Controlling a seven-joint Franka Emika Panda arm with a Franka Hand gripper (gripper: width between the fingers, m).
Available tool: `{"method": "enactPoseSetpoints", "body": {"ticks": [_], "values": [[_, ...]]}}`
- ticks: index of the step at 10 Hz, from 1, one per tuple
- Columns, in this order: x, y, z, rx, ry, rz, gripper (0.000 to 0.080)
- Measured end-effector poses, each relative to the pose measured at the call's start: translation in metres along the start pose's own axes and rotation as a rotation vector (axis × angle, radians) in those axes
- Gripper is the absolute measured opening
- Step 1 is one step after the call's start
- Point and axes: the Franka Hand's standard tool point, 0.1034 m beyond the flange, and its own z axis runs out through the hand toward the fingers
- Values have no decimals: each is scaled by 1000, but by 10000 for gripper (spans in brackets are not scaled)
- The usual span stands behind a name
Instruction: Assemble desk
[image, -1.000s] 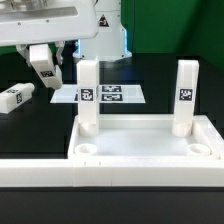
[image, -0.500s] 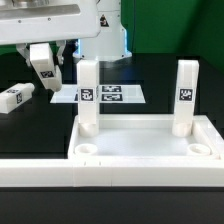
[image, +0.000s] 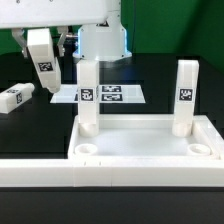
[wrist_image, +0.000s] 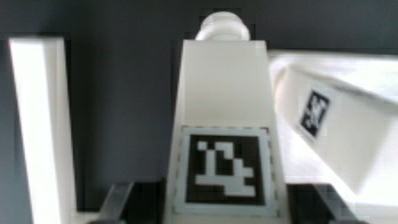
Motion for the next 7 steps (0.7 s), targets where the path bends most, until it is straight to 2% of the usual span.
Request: {"method": "enactPoseSetpoints", "body": {"ticks": [3,5,7], "values": [[2,-2,0,0,-2,2,292],[38,-22,-11,-3,25,-29,292],[63,-41,-17,0,30,-6,293]]}}
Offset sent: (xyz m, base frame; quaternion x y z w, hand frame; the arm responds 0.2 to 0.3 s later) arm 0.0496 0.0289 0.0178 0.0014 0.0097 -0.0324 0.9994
